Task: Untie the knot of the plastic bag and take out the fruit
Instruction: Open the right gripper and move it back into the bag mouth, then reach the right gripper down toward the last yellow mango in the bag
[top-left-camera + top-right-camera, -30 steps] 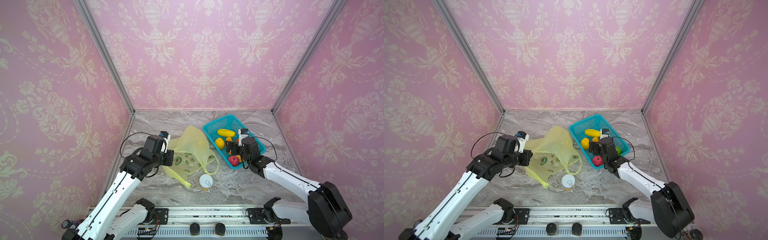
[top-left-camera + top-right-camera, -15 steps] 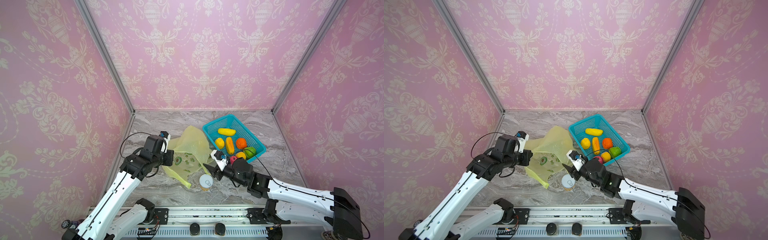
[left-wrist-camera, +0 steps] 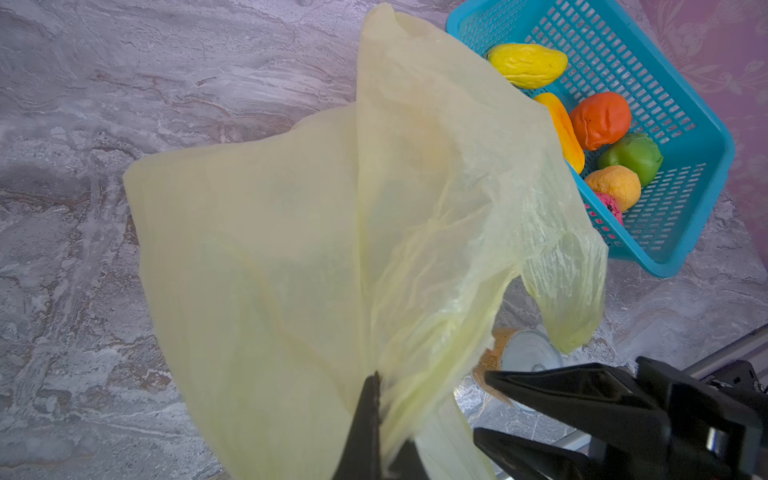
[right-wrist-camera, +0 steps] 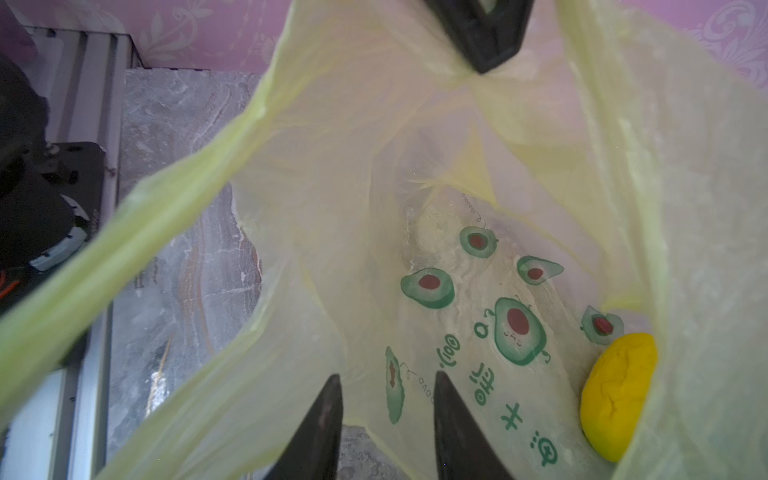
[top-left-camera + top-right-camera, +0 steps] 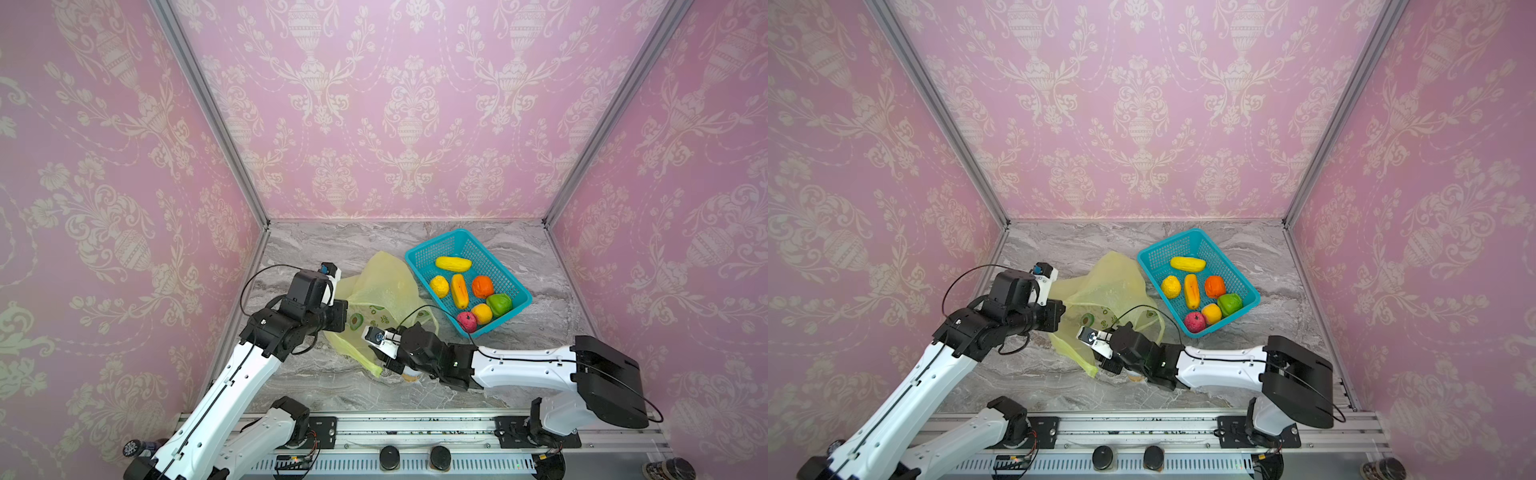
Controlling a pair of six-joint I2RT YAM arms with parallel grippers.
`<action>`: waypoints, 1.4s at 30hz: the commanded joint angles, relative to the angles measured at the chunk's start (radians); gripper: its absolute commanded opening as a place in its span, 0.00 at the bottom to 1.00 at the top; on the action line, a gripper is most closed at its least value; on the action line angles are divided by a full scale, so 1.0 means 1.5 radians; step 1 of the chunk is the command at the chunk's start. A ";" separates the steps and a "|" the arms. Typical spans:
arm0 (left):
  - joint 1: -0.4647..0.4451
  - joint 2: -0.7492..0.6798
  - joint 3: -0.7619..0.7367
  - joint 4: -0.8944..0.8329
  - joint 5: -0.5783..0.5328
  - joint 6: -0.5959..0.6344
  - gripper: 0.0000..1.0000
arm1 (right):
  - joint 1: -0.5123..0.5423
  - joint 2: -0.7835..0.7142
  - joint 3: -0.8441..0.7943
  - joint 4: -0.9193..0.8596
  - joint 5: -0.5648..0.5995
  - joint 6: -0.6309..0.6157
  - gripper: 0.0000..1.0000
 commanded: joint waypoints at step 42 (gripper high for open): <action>0.003 -0.012 -0.002 -0.012 0.005 -0.006 0.00 | -0.080 0.266 0.242 -0.139 0.234 0.077 0.30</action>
